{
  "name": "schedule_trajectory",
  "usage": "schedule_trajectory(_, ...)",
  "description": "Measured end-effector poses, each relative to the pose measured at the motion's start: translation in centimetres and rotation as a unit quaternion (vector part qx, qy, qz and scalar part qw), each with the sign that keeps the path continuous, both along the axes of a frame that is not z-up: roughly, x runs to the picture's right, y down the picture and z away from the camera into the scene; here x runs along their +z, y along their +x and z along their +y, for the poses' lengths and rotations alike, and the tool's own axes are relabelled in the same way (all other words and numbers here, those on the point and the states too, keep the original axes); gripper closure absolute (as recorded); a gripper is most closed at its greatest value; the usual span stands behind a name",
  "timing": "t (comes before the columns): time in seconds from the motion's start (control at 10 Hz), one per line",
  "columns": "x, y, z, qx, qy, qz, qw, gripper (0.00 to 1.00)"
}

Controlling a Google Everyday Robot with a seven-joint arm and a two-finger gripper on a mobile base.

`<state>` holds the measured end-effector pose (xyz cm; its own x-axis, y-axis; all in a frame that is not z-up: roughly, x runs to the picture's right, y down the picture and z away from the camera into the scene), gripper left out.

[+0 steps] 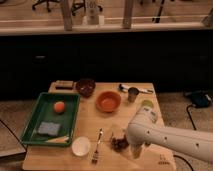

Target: Place grapes in red bowl

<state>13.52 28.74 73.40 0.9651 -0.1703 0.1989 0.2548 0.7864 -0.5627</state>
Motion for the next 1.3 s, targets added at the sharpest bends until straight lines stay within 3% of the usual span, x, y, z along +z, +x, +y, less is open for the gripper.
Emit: schedule_trajectory(1.3,2.9,0.4,1.4,0.044,-0.016,0.01,0.9988,0.2)
